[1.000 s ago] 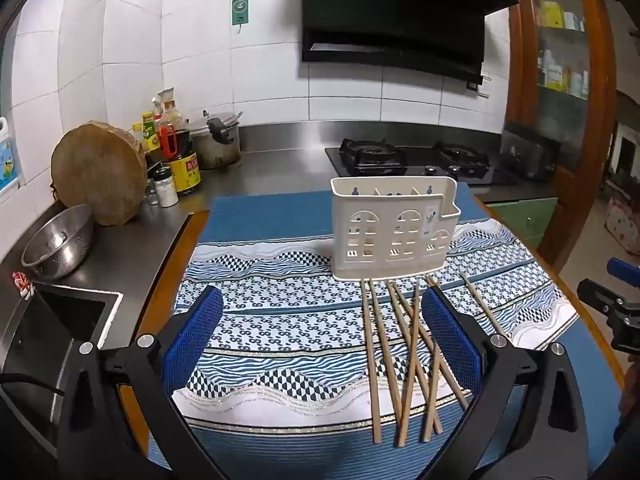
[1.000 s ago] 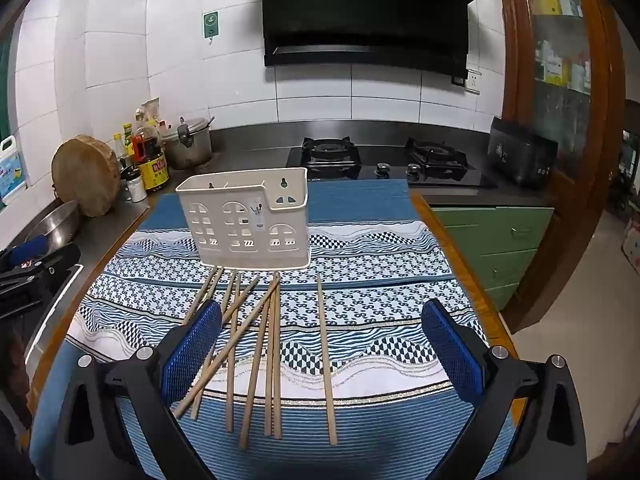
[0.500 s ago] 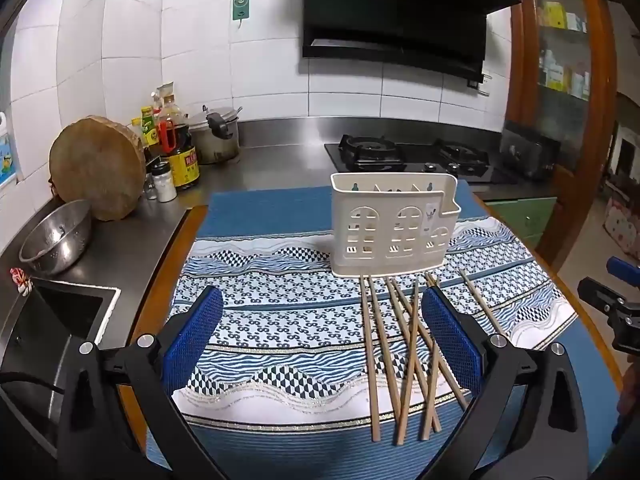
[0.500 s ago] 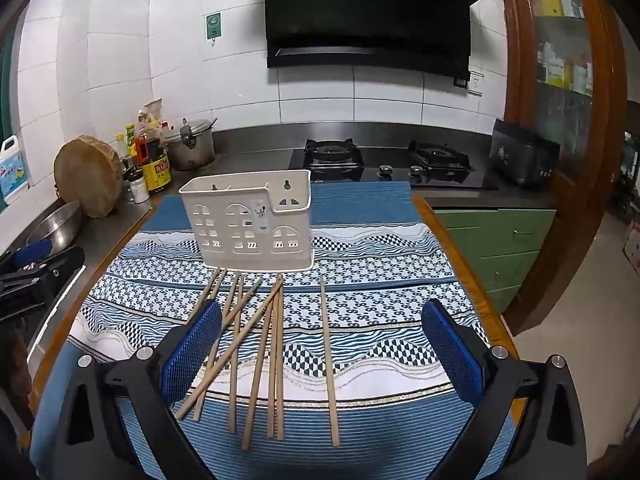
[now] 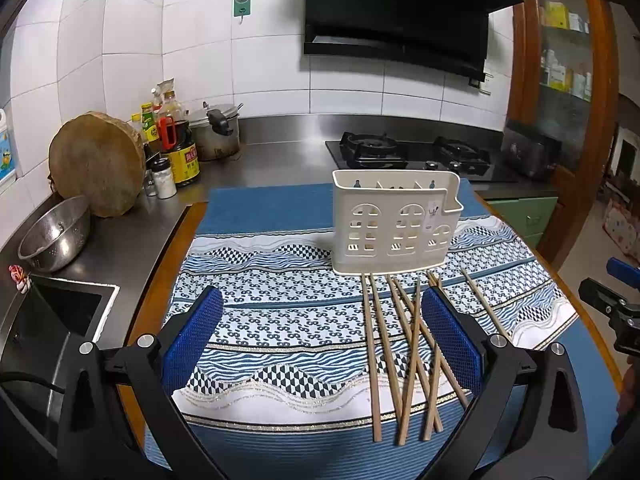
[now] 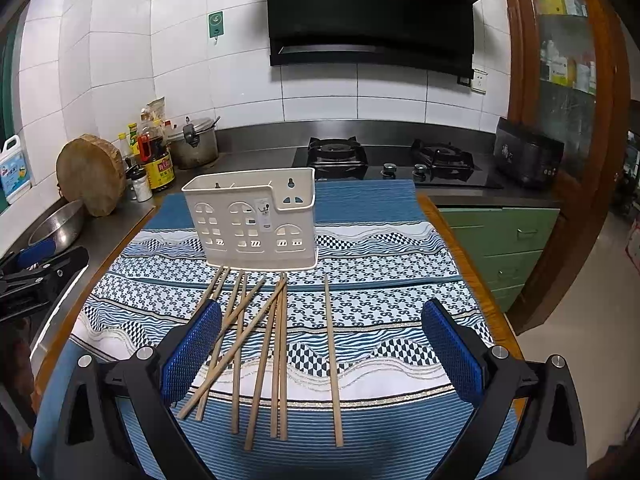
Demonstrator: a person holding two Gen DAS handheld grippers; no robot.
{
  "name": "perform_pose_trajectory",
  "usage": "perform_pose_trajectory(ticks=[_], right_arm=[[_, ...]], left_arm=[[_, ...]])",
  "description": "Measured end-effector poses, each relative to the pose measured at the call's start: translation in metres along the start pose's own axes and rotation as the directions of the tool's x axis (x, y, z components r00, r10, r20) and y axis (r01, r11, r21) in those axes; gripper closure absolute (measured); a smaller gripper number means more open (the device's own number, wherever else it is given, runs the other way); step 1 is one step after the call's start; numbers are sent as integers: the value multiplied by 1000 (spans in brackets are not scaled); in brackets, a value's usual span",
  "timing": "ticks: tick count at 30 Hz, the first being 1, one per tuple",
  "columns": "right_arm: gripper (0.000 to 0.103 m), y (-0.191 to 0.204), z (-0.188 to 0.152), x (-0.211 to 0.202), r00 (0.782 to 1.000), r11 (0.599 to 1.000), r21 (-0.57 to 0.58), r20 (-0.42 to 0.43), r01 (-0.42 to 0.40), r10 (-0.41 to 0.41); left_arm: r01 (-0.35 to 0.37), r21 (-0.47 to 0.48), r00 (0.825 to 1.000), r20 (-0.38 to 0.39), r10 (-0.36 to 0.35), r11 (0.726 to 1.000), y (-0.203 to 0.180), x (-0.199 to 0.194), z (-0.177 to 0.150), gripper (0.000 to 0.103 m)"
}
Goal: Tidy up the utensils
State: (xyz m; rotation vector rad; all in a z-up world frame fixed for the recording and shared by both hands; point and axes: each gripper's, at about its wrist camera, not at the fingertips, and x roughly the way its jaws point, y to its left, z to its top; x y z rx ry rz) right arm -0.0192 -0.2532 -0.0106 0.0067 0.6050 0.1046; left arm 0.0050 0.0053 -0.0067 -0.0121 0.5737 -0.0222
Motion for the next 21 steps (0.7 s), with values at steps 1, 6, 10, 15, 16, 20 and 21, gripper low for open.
perform_pose_trajectory(ticks=[1, 6, 10, 15, 16, 20, 21], right_arm=[[6, 0, 0, 0, 1000, 1000, -1, 0, 0, 0], [6, 1, 0, 0, 1000, 1000, -1, 0, 0, 0], [6, 2, 0, 1, 1000, 1000, -2, -4, -1, 1], [6, 1, -2, 2, 1000, 1000, 2, -10, -1, 1], [6, 1, -1, 2, 1000, 1000, 3, -9, -2, 2], [6, 2, -1, 2, 1000, 1000, 1, -7, -3, 3], [7, 1, -1, 3, 1000, 1000, 2, -8, -4, 4]], left_arm=[[1, -2, 1000, -1, -1, 1000, 0, 0, 0, 5], [0, -1, 1000, 0, 0, 1000, -1, 0, 1, 5], [2, 1, 1000, -3, -2, 1000, -1, 0, 1, 5], [6, 0, 1000, -4, -6, 1000, -1, 1, 0, 5], [4, 0, 1000, -3, -4, 1000, -1, 1, 0, 5], [6, -4, 1000, -1, -6, 1000, -1, 1, 0, 5], [6, -4, 1000, 0, -6, 1000, -1, 1, 0, 5]])
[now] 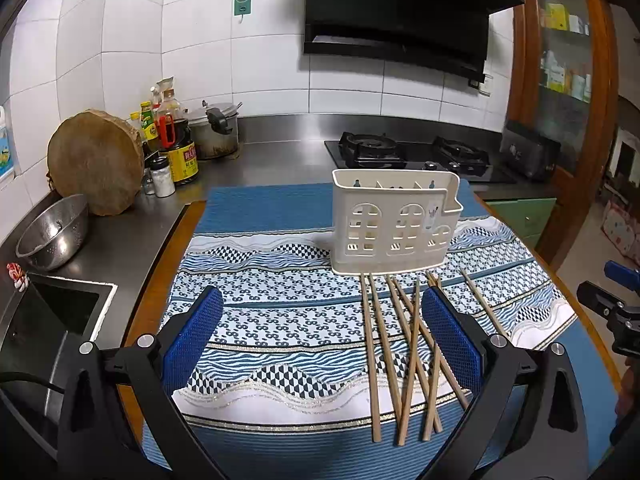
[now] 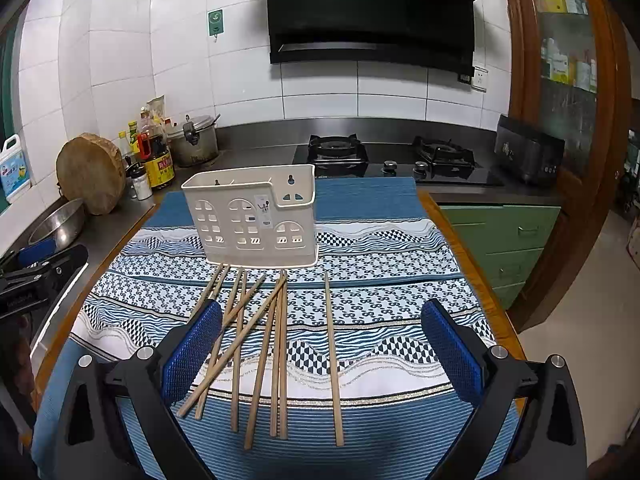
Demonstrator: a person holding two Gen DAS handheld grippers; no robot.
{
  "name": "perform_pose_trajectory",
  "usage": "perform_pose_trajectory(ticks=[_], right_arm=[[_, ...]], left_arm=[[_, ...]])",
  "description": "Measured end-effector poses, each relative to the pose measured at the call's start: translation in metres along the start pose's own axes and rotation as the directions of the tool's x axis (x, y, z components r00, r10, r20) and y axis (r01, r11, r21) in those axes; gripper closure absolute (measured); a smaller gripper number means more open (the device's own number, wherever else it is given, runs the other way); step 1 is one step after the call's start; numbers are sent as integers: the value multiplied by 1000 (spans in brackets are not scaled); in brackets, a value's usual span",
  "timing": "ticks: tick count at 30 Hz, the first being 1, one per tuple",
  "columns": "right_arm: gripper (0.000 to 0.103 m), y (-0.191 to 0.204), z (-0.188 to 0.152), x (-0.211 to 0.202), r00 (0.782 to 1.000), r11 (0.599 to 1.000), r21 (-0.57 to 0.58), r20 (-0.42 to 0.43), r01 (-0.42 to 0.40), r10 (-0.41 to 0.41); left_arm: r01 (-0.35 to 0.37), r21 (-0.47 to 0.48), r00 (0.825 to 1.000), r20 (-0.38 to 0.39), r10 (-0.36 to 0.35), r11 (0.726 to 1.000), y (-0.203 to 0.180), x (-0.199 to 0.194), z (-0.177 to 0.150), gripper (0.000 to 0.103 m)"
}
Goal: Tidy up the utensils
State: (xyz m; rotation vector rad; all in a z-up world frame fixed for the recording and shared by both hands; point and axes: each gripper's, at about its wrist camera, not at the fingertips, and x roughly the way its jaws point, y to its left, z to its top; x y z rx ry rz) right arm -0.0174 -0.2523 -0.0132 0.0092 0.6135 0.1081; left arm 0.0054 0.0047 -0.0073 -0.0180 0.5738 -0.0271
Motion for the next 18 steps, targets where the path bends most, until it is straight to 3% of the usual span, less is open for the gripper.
perform_pose_trajectory(ticks=[18], right_arm=[[7, -2, -5, 4, 1000, 1000, 1, -18, 3, -3]], left_arm=[[6, -19, 1000, -11, -6, 1000, 1, 3, 0, 5]])
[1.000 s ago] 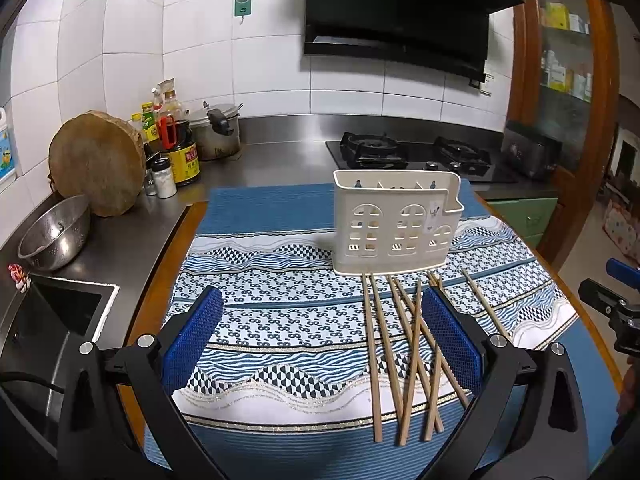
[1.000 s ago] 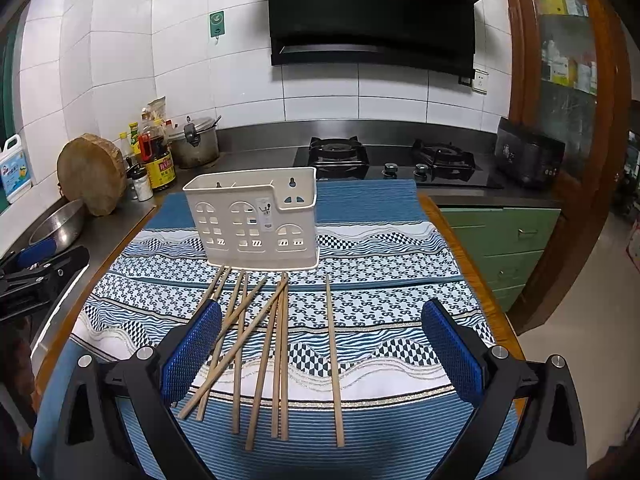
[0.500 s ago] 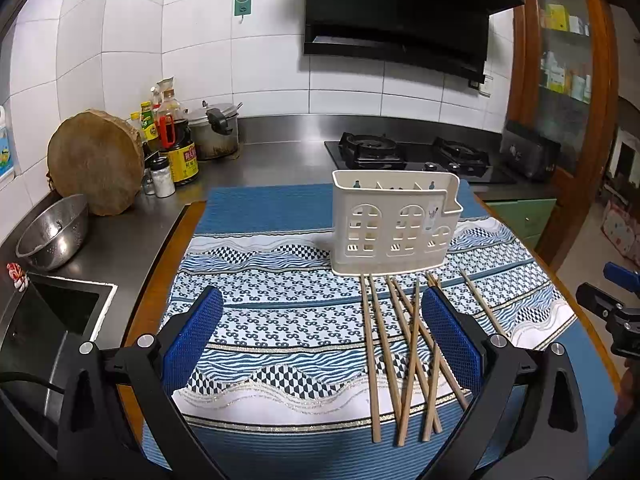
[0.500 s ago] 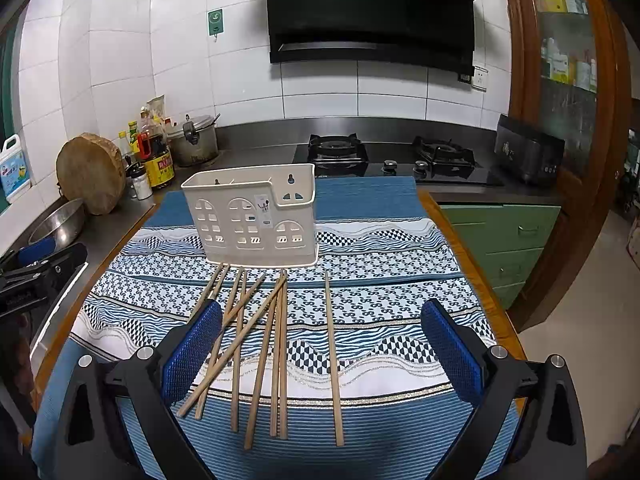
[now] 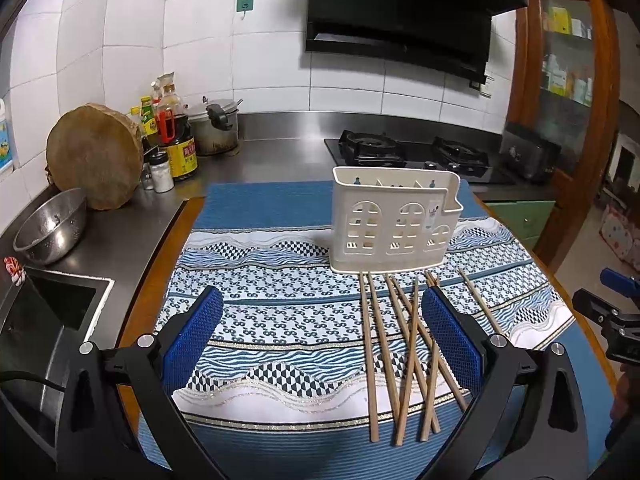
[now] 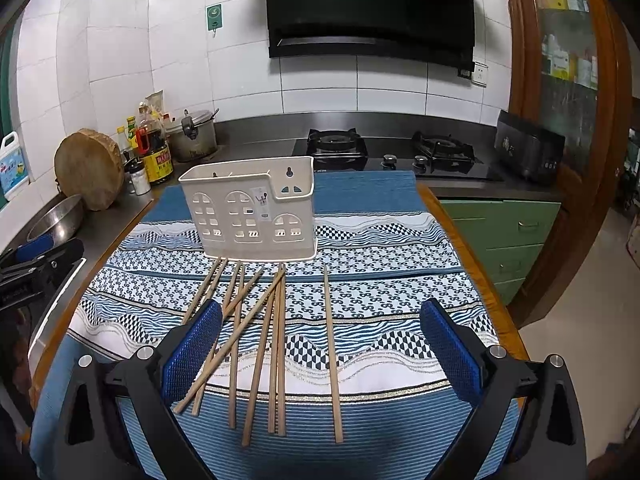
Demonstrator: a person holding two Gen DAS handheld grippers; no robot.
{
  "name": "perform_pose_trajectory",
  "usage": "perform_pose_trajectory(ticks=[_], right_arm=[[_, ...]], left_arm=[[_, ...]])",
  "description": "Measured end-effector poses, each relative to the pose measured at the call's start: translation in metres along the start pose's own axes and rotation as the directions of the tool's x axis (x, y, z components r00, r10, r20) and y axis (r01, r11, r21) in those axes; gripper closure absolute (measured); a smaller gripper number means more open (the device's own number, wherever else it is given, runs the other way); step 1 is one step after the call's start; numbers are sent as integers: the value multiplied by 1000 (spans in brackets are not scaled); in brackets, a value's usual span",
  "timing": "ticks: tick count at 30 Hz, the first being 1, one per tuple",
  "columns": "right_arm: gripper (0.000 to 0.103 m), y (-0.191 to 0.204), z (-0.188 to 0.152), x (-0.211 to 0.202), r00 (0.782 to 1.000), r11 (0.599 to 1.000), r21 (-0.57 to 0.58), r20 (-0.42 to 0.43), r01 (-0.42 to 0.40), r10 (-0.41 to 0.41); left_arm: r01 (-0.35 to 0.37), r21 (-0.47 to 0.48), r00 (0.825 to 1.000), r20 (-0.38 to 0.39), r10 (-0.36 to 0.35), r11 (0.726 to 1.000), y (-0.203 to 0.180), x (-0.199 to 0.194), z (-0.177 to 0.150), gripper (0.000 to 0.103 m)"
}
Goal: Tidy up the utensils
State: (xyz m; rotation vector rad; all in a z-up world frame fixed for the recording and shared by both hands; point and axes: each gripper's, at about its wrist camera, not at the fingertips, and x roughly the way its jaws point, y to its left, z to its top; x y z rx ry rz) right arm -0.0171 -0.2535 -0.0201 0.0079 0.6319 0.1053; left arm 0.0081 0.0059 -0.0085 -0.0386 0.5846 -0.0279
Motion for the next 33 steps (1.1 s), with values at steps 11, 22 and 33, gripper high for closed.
perform_pose_trajectory(ticks=[11, 22, 33], right_arm=[[17, -3, -2, 10, 999, 1000, 13, -33, -9, 9], [28, -6, -10, 20, 998, 1000, 21, -69, -11, 13], [37, -11, -24, 38, 991, 999, 30, -135, -13, 17]], left_arm=[[33, 14, 999, -26, -33, 999, -2, 9, -5, 5], [38, 18, 998, -46, -37, 999, -2, 17, -15, 6], [34, 83, 994, -106, -25, 996, -14, 35, -36, 24]])
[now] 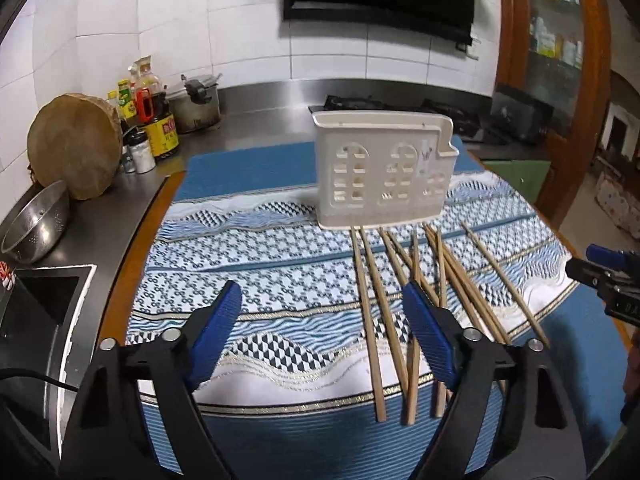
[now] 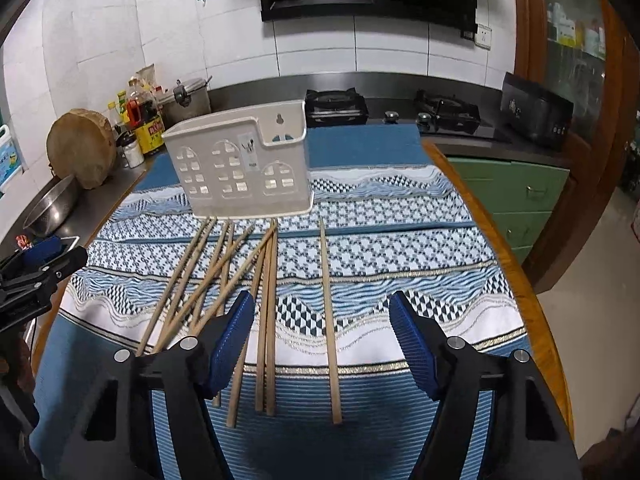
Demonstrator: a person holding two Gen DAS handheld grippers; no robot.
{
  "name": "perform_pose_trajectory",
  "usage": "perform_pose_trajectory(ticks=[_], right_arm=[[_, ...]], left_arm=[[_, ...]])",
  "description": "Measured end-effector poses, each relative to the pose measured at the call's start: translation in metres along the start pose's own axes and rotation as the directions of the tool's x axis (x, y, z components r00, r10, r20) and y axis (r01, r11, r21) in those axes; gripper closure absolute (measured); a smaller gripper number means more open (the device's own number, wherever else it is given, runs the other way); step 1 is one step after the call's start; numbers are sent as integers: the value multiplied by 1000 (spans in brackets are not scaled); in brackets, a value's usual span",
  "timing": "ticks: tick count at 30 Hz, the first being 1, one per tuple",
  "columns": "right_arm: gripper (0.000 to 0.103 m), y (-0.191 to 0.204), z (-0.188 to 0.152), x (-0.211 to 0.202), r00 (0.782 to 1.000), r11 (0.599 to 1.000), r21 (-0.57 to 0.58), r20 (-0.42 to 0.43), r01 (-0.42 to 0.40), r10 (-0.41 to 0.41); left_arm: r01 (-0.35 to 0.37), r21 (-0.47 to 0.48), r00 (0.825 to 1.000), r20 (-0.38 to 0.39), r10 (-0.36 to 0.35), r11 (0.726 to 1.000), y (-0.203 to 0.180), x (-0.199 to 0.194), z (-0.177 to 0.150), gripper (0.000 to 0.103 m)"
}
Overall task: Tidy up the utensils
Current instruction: 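Lower the left tool onto a wooden chopstick and close it while the right tool grasps another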
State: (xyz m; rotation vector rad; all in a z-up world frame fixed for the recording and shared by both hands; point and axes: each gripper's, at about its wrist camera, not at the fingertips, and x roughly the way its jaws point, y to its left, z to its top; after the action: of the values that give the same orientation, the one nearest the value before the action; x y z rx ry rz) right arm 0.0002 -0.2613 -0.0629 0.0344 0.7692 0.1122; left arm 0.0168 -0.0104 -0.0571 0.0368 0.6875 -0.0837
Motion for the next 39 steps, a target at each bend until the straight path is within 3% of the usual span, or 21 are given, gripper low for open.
perform_pose_trajectory(ticks=[11, 13, 15, 17, 21, 26, 27, 31, 39], right_arm=[[49, 0, -14, 24, 997, 1000, 11, -71, -14, 14], [51, 1, -17, 28, 996, 1000, 12, -82, -20, 21], [51, 1, -18, 32, 996, 1000, 11, -88, -21, 22], [54, 1, -19, 35, 995, 1000, 15, -97, -25, 26], [57, -2, -21, 39, 994, 1000, 21, -108, -23, 26], [63, -1, -22, 46, 992, 999, 27, -122, -37, 40], [64, -1, -22, 47, 991, 999, 26, -124, -39, 41], [70, -1, -23, 51, 990, 999, 26, -133, -45, 48], [77, 0, -25, 58, 987, 998, 29, -150, -53, 57]], left_arm=[[104, 95, 991, -94, -96, 990, -27, 26, -19, 26], [124, 110, 987, -116, -111, 986, -33, 31, -21, 36], [138, 114, 981, -150, -120, 984, -37, 38, -24, 56], [160, 103, 975, -169, -142, 982, -38, 44, -27, 67], [236, 105, 959, -185, -214, 966, -43, 46, -32, 79], [307, 93, 934, -219, -281, 947, -49, 56, -36, 81], [320, 91, 929, -226, -293, 943, -49, 57, -37, 88], [350, 84, 913, -252, -319, 933, -51, 68, -38, 88], [355, 79, 903, -286, -320, 932, -52, 79, -40, 88]])
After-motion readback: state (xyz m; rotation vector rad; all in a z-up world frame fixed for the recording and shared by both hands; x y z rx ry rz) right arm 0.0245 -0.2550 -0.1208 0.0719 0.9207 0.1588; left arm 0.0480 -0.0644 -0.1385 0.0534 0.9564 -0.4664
